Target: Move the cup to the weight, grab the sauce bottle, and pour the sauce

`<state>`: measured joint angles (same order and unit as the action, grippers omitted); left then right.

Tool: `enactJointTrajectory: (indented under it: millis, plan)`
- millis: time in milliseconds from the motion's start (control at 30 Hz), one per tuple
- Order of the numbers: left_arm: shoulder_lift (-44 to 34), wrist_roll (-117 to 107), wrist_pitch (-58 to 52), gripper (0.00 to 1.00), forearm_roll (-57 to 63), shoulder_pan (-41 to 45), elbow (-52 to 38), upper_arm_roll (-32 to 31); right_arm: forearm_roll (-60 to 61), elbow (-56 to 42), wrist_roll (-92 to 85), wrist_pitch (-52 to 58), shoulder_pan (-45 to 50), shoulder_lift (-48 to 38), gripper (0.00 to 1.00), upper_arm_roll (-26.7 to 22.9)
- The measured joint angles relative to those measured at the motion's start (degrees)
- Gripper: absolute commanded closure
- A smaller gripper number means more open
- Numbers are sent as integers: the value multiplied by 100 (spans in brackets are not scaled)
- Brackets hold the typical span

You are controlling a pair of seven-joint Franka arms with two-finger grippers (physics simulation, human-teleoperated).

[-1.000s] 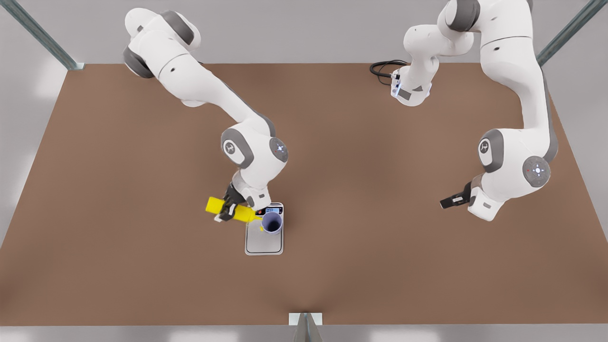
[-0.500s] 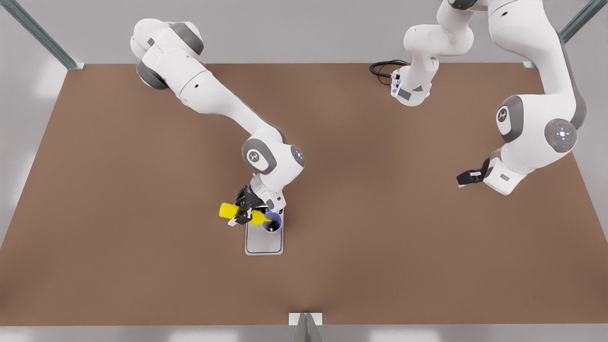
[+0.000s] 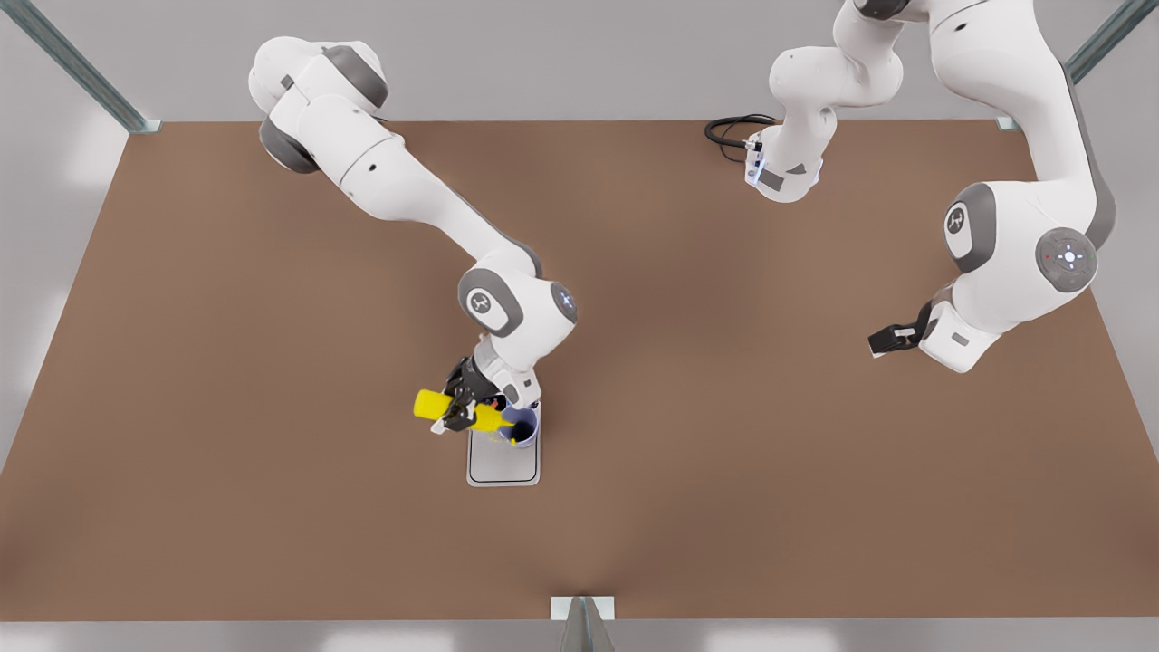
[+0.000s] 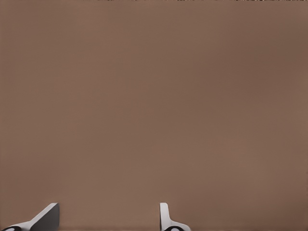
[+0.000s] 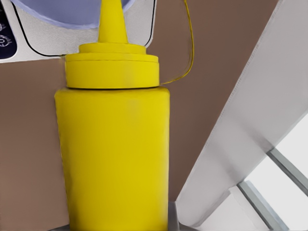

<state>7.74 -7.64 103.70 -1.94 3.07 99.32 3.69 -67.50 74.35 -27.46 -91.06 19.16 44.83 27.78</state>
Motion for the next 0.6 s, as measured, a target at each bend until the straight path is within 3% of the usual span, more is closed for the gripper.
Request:
enactJointTrajectory:
  millis: [200,267,333,567,600]
  plan:
    - [34,0,-26,0,0,1,0,0,1299,-182,-94,-147,-557,-102,47,70]
    - [51,7,-17,0,0,11,8,0,1802,-176,-305,-380,-1244,-103,47,508]
    - [66,21,-16,0,0,91,16,0,2294,-181,-730,-627,-1605,-96,47,518]
    - [96,193,-28,0,23,67,-71,9,4829,-128,-3872,-1649,-3051,-37,47,470]
    - [122,193,-18,0,22,82,-71,28,5486,-123,-4591,-1815,-3116,-40,47,214]
